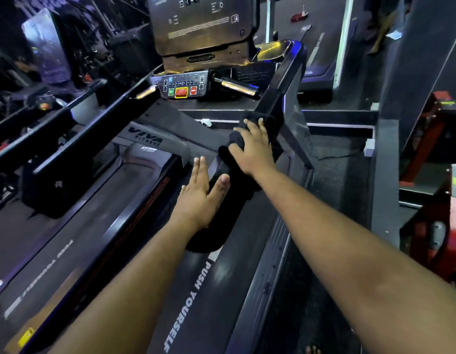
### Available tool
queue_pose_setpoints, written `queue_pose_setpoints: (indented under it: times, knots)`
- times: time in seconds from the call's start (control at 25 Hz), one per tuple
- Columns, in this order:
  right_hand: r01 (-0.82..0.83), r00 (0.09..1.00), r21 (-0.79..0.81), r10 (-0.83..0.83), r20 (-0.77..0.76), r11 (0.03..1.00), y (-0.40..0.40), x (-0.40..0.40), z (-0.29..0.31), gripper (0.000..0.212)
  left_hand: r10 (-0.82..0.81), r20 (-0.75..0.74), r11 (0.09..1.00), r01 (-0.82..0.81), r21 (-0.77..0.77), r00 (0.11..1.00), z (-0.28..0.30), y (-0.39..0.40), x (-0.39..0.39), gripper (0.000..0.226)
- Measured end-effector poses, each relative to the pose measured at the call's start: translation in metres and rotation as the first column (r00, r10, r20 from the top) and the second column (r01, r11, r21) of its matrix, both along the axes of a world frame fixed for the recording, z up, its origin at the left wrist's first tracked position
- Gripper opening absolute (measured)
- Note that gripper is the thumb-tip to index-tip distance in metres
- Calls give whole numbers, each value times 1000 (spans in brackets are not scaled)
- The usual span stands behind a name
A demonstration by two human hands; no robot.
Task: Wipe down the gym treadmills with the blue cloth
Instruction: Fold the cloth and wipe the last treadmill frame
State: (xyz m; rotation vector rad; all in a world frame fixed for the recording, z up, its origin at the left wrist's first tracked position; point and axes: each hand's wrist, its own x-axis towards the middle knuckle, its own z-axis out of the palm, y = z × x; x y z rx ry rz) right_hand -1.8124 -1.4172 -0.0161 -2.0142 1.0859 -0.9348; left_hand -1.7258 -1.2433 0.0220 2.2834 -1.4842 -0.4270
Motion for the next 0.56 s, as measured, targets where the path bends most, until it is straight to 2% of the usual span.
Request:
queue_pose_setpoints:
  times: [0.12, 0.24, 0.36, 0.44, 0.56]
  knots:
    - [-3, 997, -52, 7, 73, 999, 76, 0, -7, 62, 79, -169, 995, -89, -53, 982, 0, 31, 5, 99]
    - [-42, 992, -38, 46, 114, 998, 151, 2, -14, 57, 95, -413, 974, -172, -151, 906, -12, 68, 10, 103]
    - [-101, 987, -90, 111, 115, 991, 213, -3, -18, 61, 130, -579, 974, -214, -79, 805, -43, 98, 32, 110]
    - [-185, 975, -115, 197, 104, 976, 251, -12, -24, 56, 118, -623, 977, -203, -67, 774, -49, 130, 29, 101]
    - [-305, 942, -169, 323, 89, 937, 303, -25, -35, 53, 90, -715, 973, -214, -85, 693, -25, 197, -2, 72]
